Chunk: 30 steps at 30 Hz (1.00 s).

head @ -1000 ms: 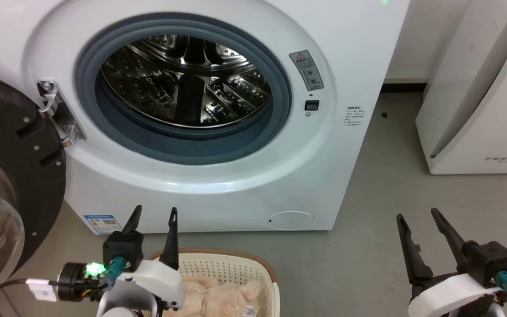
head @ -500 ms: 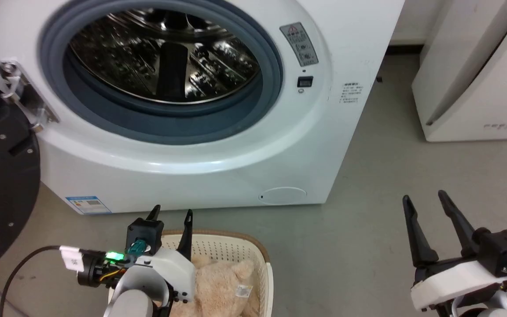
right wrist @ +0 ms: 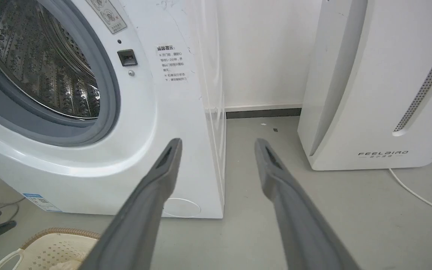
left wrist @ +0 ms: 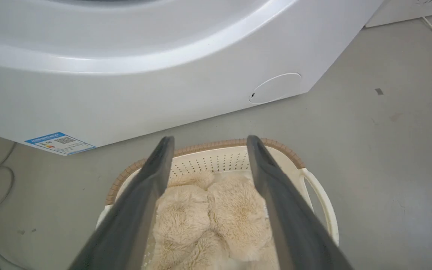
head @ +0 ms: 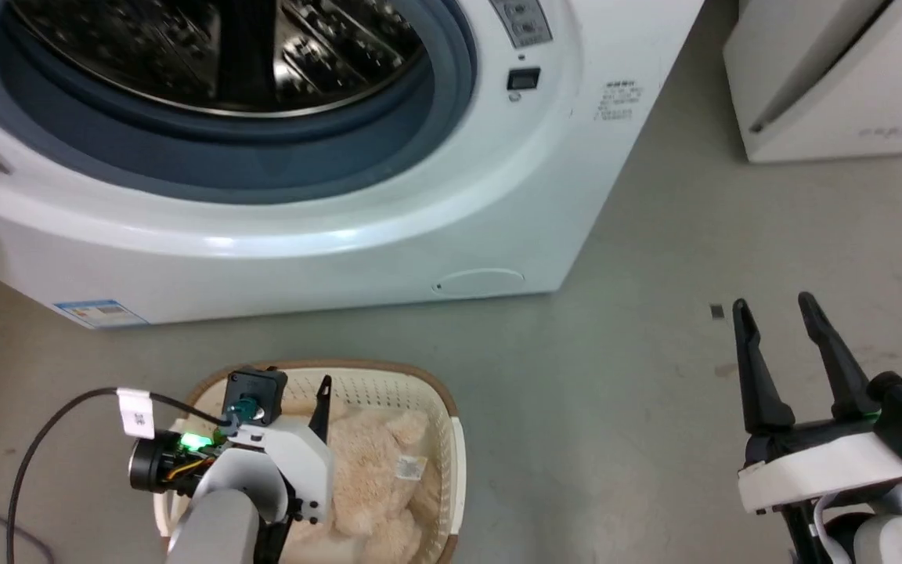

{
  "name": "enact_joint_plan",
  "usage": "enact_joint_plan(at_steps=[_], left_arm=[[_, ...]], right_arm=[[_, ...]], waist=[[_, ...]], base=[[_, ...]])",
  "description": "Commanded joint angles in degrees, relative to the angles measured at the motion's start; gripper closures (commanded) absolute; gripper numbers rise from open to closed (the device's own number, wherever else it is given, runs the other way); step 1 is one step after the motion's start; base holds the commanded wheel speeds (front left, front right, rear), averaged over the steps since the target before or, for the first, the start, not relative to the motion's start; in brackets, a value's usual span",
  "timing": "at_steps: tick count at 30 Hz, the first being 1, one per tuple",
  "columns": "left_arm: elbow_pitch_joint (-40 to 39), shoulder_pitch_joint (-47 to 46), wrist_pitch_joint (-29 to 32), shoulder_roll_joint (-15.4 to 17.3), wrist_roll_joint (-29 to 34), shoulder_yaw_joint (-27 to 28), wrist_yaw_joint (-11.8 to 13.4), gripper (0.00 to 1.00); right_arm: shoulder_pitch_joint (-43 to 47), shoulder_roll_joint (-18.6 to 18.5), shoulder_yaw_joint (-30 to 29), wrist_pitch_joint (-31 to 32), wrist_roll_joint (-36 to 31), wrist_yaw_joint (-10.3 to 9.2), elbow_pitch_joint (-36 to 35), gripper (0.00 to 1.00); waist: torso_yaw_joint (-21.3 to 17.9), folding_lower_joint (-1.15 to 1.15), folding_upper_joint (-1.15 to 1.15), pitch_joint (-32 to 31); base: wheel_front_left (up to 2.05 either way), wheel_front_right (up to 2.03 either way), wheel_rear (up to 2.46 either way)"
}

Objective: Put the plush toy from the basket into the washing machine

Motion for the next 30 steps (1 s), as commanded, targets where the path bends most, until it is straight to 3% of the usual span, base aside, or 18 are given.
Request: enact_joint_plan(at_steps=[1, 21, 30], left_arm=[[1.5, -1.7, 0.3, 0.5, -0.4, -0.2, -0.1, 0.0], [15.7, -12.5, 10.5, 4.6, -1.6, -5.1, -1.4, 0.0], [21.0, -17.4, 10.2, 5.2, -3.3, -5.9, -1.1, 0.0]], right_arm=[[-1.3, 0.0, -0.2, -0.6, 1.0, -0.02, -0.6, 0.0], [-7.2, 0.0, -0.8, -3.4, 5.8, -0.03, -3.7, 0.0], [-8.7, 0.0, -1.5, -4.5, 7.6, -0.04, -4.3, 0.0]], waist=[[-1.0, -0.01, 0.0, 2.2], [-4.9, -0.01, 0.0, 19.9], [-5.7, -0.01, 0.0, 25.3]], base=[[0.0, 0.0, 0.0], [0.0, 0.0, 0.0], [0.0, 0.0, 0.0]])
